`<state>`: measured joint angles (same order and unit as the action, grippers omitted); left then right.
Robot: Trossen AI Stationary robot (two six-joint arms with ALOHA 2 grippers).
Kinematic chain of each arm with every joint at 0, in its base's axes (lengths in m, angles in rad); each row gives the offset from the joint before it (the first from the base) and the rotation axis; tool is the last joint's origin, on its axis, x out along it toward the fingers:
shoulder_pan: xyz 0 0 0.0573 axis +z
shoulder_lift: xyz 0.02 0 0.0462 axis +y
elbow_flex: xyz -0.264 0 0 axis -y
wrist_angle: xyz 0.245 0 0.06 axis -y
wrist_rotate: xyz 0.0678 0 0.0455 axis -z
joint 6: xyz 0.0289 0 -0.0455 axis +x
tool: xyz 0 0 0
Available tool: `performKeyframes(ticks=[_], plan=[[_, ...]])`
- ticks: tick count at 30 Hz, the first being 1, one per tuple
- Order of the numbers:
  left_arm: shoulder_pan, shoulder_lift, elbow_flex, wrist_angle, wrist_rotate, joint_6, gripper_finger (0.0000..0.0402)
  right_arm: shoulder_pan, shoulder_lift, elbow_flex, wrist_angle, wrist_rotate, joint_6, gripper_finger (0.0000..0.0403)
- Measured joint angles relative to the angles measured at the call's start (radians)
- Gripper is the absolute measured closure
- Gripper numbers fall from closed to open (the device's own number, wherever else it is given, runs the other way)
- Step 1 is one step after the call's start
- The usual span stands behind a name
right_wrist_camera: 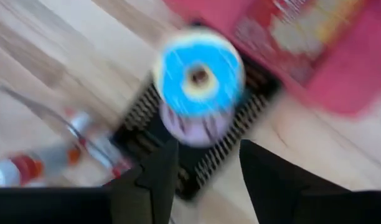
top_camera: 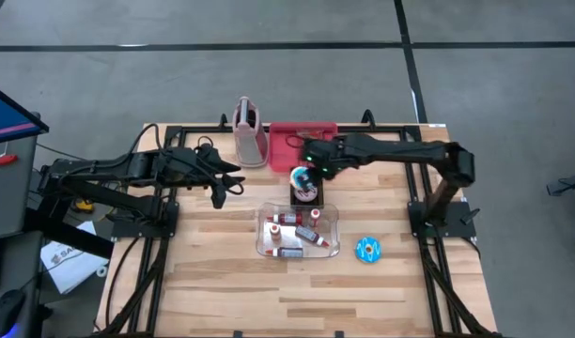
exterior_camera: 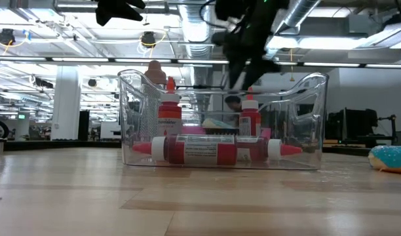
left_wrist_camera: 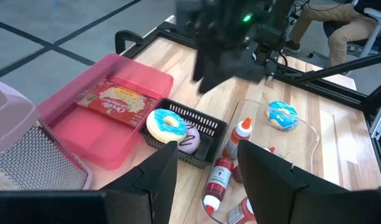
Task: Pick & Place Food Item
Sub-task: Put the blue donut into the black bin
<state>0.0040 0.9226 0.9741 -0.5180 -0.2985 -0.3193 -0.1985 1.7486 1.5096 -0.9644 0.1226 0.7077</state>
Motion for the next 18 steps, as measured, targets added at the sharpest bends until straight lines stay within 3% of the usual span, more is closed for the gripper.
performKeyframes(ticks=[6, 12, 18], plan=[[0.0, 0.0, 0.0, -0.002, 0.0, 0.006, 0.0238, 0.073, -0.107, -0.156, -0.143, 0.003, 0.14, 0.0217], [0.0, 0.0, 0.0, -0.002, 0.0, 0.008, 0.0238, 0.151, -0.329, -0.413, -0.15, -0.023, 0.394, 0.0197], [0.0, 0.0, 0.0, -0.001, 0.0, 0.008, 0.0238, 0.281, -0.474, -0.567, -0.147, -0.078, 0.638, 0.0202]])
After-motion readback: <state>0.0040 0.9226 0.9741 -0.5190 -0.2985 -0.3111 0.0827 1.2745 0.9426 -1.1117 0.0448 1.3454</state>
